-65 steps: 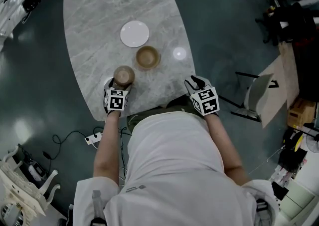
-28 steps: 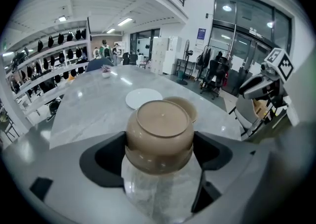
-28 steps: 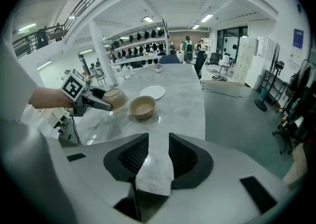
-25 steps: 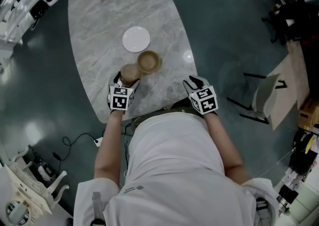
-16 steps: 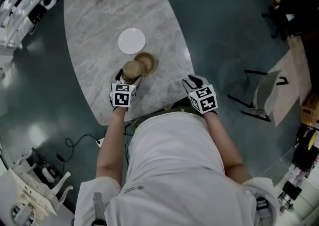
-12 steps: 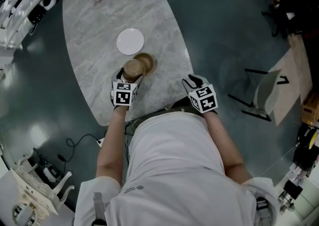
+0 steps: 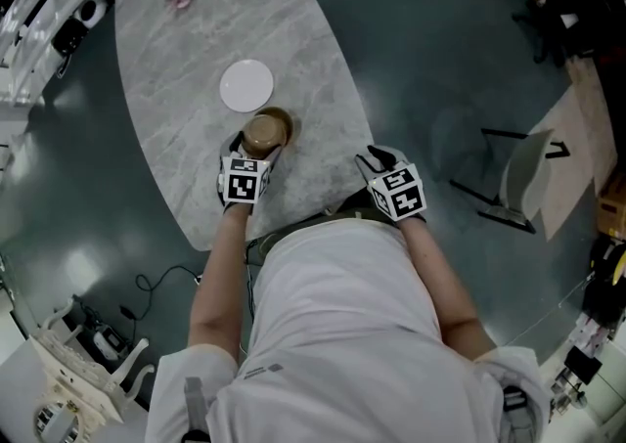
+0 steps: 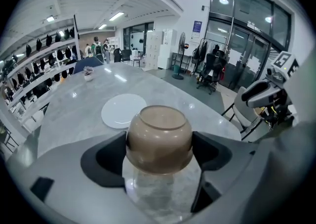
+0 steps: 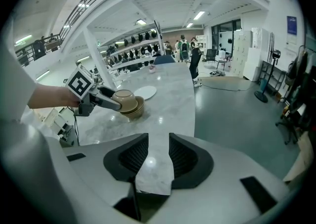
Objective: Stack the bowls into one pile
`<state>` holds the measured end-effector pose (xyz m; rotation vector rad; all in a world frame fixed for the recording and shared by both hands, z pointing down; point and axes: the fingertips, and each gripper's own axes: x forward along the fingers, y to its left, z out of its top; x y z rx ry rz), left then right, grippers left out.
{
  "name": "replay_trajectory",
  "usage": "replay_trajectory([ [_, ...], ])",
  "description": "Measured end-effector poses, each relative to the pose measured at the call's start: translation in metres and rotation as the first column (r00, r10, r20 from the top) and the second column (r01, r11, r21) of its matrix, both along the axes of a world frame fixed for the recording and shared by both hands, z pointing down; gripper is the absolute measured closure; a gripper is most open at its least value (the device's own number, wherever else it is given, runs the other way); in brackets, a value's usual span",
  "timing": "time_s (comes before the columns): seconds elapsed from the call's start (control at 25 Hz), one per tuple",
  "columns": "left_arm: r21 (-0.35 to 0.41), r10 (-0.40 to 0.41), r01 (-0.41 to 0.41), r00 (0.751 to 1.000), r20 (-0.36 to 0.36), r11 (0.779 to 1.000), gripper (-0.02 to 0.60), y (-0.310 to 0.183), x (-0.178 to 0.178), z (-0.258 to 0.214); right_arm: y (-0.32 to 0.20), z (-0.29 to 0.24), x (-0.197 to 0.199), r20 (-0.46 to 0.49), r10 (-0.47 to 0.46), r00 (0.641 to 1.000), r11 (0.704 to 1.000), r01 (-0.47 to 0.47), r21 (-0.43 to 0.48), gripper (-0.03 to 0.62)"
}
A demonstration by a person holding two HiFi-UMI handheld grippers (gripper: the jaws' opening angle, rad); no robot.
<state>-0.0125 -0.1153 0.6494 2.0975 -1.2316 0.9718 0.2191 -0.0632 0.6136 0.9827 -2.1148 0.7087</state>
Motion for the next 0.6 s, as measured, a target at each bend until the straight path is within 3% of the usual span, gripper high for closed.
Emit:
replay_trajectory([
  [0.6,-0.013,0.0,0.001,1.0,0.007,1.0,0.163,-0.005,0.011,0.008,-0.006,0.001,0.015,0.002,0.0,1.0,1.0,0.0,-0.003,0.451],
])
